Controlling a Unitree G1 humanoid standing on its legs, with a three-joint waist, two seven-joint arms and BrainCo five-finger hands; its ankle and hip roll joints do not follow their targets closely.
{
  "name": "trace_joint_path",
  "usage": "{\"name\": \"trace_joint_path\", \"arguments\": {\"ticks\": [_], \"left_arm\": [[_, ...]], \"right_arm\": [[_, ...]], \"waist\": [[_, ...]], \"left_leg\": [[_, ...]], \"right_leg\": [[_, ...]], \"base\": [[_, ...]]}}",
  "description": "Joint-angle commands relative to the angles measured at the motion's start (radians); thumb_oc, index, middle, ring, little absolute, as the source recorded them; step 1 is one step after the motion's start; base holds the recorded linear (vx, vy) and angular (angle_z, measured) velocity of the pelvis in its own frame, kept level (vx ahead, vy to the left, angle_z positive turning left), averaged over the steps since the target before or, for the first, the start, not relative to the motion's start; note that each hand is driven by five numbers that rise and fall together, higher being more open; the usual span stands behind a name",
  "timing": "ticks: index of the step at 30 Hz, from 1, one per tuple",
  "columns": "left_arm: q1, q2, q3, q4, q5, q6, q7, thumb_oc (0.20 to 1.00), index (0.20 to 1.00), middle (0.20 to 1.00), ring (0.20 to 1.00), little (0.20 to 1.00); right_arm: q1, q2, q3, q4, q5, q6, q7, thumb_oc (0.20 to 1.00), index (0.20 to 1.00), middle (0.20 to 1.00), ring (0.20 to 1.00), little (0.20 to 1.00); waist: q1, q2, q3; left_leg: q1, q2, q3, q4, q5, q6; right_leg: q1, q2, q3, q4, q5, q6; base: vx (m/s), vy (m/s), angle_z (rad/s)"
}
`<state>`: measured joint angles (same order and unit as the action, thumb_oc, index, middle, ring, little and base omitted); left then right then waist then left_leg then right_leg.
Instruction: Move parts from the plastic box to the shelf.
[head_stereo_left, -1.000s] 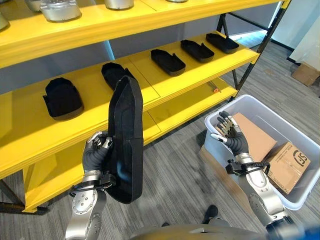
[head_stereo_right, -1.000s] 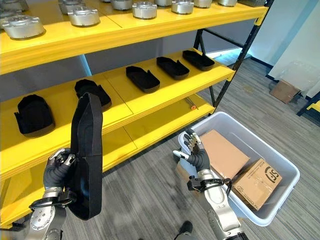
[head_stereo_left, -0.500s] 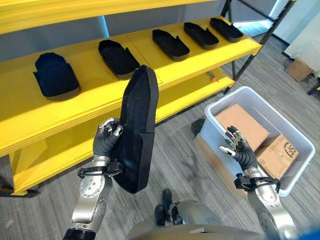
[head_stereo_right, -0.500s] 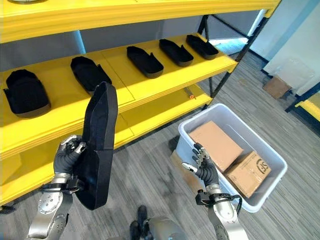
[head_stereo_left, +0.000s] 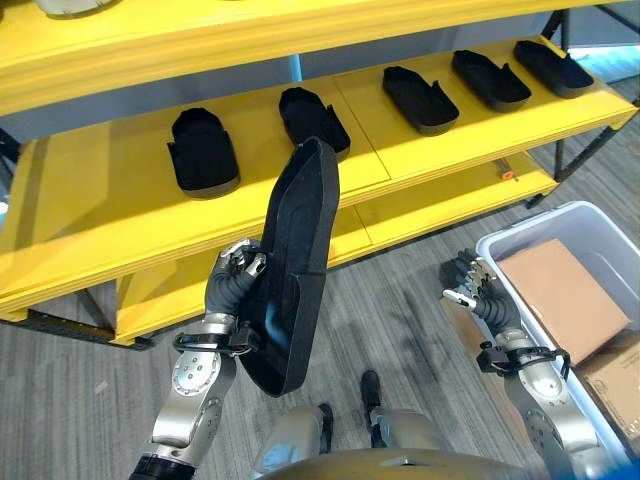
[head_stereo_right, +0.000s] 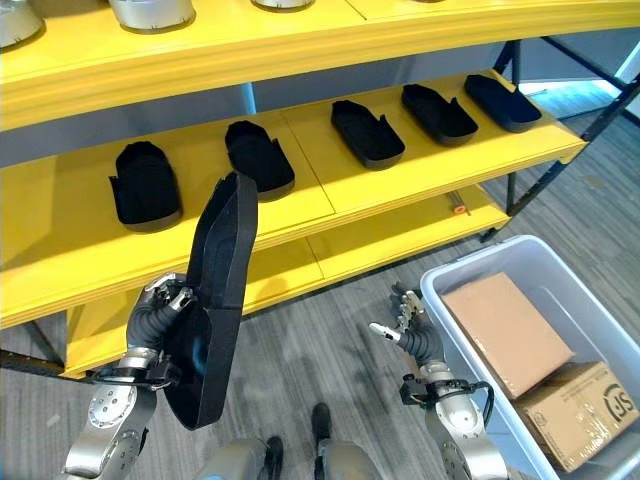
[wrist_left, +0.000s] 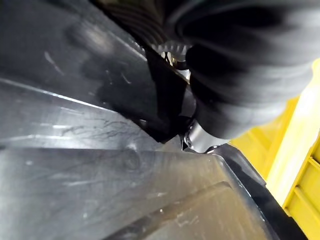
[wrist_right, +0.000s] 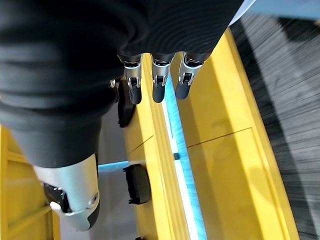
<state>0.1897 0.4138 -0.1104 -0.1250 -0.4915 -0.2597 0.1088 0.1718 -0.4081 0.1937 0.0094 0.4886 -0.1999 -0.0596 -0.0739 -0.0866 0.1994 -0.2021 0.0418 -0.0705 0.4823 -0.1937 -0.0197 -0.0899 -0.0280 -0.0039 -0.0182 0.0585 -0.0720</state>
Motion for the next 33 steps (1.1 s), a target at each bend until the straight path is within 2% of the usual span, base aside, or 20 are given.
{"name": "trace_joint_path", "arguments": {"ticks": [1,3,4,5,6,7,9,10,11,15,16,17,18,19,22,33], "left_arm": [[-0.009,-0.026,0.078,-0.082,-0.042,-0.076,0.034,0.200,0.200,0.200,0.200,0.200],[-0.030,-0.032,0.080,-0.078,-0.041,-0.077,0.057,0.200,0.200,0.200,0.200,0.200],[-0.032,-0.042,0.073,-0.076,-0.049,-0.076,0.046,0.200,0.200,0.200,0.200,0.200],[-0.032,-0.042,0.073,-0.076,-0.049,-0.076,0.046,0.200,0.200,0.200,0.200,0.200],[-0.037,-0.042,0.069,-0.071,-0.057,-0.075,0.044,0.200,0.200,0.200,0.200,0.200],[-0.036,-0.030,0.063,-0.075,-0.049,-0.073,0.028,0.200,0.200,0.200,0.200,0.200],[-0.024,-0.014,0.068,-0.076,-0.044,-0.072,0.021,0.200,0.200,0.200,0.200,0.200],[-0.024,-0.014,0.068,-0.076,-0.044,-0.072,0.021,0.200,0.200,0.200,0.200,0.200],[-0.023,-0.009,0.070,-0.075,-0.038,-0.071,0.023,0.200,0.200,0.200,0.200,0.200],[-0.023,-0.009,0.070,-0.075,-0.038,-0.071,0.023,0.200,0.200,0.200,0.200,0.200],[-0.024,0.001,0.077,-0.074,-0.035,-0.071,0.023,0.200,0.200,0.200,0.200,0.200],[-0.030,0.015,0.072,-0.074,-0.036,-0.071,0.026,0.200,0.200,0.200,0.200,0.200],[-0.013,0.023,0.083,-0.078,-0.033,-0.072,0.031,0.200,0.200,0.200,0.200,0.200],[0.002,0.030,0.111,-0.067,-0.016,-0.068,0.043,0.200,0.200,0.200,0.200,0.200],[0.014,0.034,0.135,-0.058,-0.003,-0.066,0.056,0.200,0.200,0.200,0.200,0.200],[-0.010,0.042,0.180,0.010,0.044,-0.057,0.097,0.200,0.200,0.200,0.200,0.200]], "right_arm": [[-0.024,-0.011,-0.024,-0.011,0.016,-0.077,-0.058,1.000,1.000,1.000,1.000,1.000],[-0.056,-0.011,-0.012,0.002,0.017,-0.081,-0.082,1.000,1.000,1.000,1.000,1.000],[-0.065,0.003,-0.003,0.010,0.022,-0.080,-0.085,1.000,1.000,1.000,1.000,1.000],[-0.065,0.003,-0.003,0.010,0.022,-0.080,-0.085,1.000,1.000,1.000,1.000,1.000],[-0.064,0.015,-0.007,0.012,0.022,-0.080,-0.089,1.000,1.000,1.000,1.000,1.000],[-0.062,0.027,-0.017,0.011,0.029,-0.084,-0.092,1.000,1.000,1.000,1.000,1.000],[-0.046,0.035,-0.025,0.006,0.030,-0.075,-0.087,1.000,1.000,1.000,1.000,1.000],[-0.046,0.035,-0.025,0.006,0.030,-0.075,-0.087,1.000,1.000,1.000,1.000,1.000],[-0.045,0.042,-0.024,0.005,0.030,-0.073,-0.085,1.000,1.000,1.000,1.000,1.000],[-0.045,0.042,-0.024,0.005,0.030,-0.073,-0.085,1.000,1.000,1.000,1.000,1.000],[-0.042,0.047,-0.027,0.002,0.029,-0.070,-0.083,1.000,1.000,1.000,1.000,1.000],[-0.033,0.057,-0.029,0.000,0.032,-0.059,-0.078,1.000,1.000,1.000,1.000,1.000],[-0.021,0.060,-0.030,-0.006,0.027,-0.050,-0.070,1.000,1.000,1.000,1.000,1.000],[-0.017,0.060,-0.031,-0.005,0.022,-0.045,-0.062,1.000,1.000,1.000,1.000,1.000],[-0.015,0.055,-0.026,-0.010,0.019,-0.039,-0.054,1.000,1.000,1.000,1.000,1.000],[-0.017,0.044,-0.026,-0.011,0.014,-0.024,-0.039,1.000,1.000,1.000,1.000,1.000]], "waist": [[-0.013,0.019,-0.053],[-0.012,0.042,-0.044],[-0.013,0.063,-0.045],[-0.012,0.063,-0.045],[-0.017,0.072,-0.048],[-0.009,0.076,-0.055],[-0.003,0.062,-0.057],[-0.004,0.062,-0.056],[0.001,0.053,-0.057],[0.001,0.053,-0.057],[0.008,0.045,-0.055],[0.024,0.017,-0.051],[0.032,-0.005,-0.059],[0.043,-0.022,-0.068],[0.048,-0.031,-0.070],[0.055,-0.039,-0.074]], "left_leg": [[0.115,0.276,-0.004,-0.476,0.336,-0.065],[0.105,0.361,0.008,-0.533,0.432,-0.095],[0.134,0.383,0.062,-0.542,0.401,-0.116],[0.135,0.383,0.064,-0.542,0.401,-0.116],[0.140,0.392,0.110,-0.561,0.400,-0.139],[0.148,0.355,0.106,-0.561,0.374,-0.148],[0.158,0.317,0.112,-0.543,0.343,-0.143],[0.158,0.316,0.112,-0.543,0.343,-0.142],[0.154,0.297,0.110,-0.525,0.318,-0.137],[0.154,0.297,0.110,-0.525,0.318,-0.137],[0.146,0.281,0.111,-0.498,0.296,-0.134],[0.107,0.230,0.112,-0.397,0.228,-0.125],[0.075,0.200,0.110,-0.341,0.187,-0.111],[0.067,0.189,0.107,-0.324,0.173,-0.106],[0.064,0.193,0.104,-0.314,0.171,-0.109],[0.072,0.201,0.098,-0.316,0.173,-0.116]], "right_leg": [[-0.026,-0.022,0.038,0.181,-0.103,0.150],[-0.070,-0.040,0.047,0.269,-0.146,0.164],[-0.087,-0.054,0.042,0.319,-0.174,0.184],[-0.087,-0.054,0.044,0.320,-0.175,0.184],[-0.086,-0.067,0.028,0.320,-0.173,0.196],[-0.067,-0.095,0.019,0.288,-0.146,0.215],[-0.017,-0.136,0.006,0.242,-0.124,0.238],[-0.015,-0.137,0.006,0.242,-0.124,0.238],[0.004,-0.160,0.006,0.217,-0.107,0.251],[0.004,-0.160,0.006,0.217,-0.107,0.251],[0.022,-0.182,0.004,0.190,-0.094,0.262],[0.064,-0.244,-0.017,0.122,-0.051,0.285],[0.081,-0.281,-0.028,0.087,-0.022,0.300],[0.089,-0.288,-0.035,0.080,-0.018,0.303],[0.099,-0.282,-0.043,0.081,-0.026,0.300],[0.121,-0.269,-0.053,0.086,-0.041,0.295]], "base": [[0.05,0.426,0.24],[0.03,0.438,-0.05],[0.05,0.349,-0.20],[0.08,0.349,-0.29],[0.11,0.294,-0.25],[0.15,0.379,-0.18],[0.12,0.234,0.20],[0.07,0.142,0.51],[0.03,0.080,0.48],[0.01,0.039,0.22],[0.06,0.267,0.04],[0.09,0.404,0.04],[0.11,0.360,0.01],[0.08,0.174,0.04],[0.05,-0.002,-0.15],[0.02,-0.010,0.03]]}}
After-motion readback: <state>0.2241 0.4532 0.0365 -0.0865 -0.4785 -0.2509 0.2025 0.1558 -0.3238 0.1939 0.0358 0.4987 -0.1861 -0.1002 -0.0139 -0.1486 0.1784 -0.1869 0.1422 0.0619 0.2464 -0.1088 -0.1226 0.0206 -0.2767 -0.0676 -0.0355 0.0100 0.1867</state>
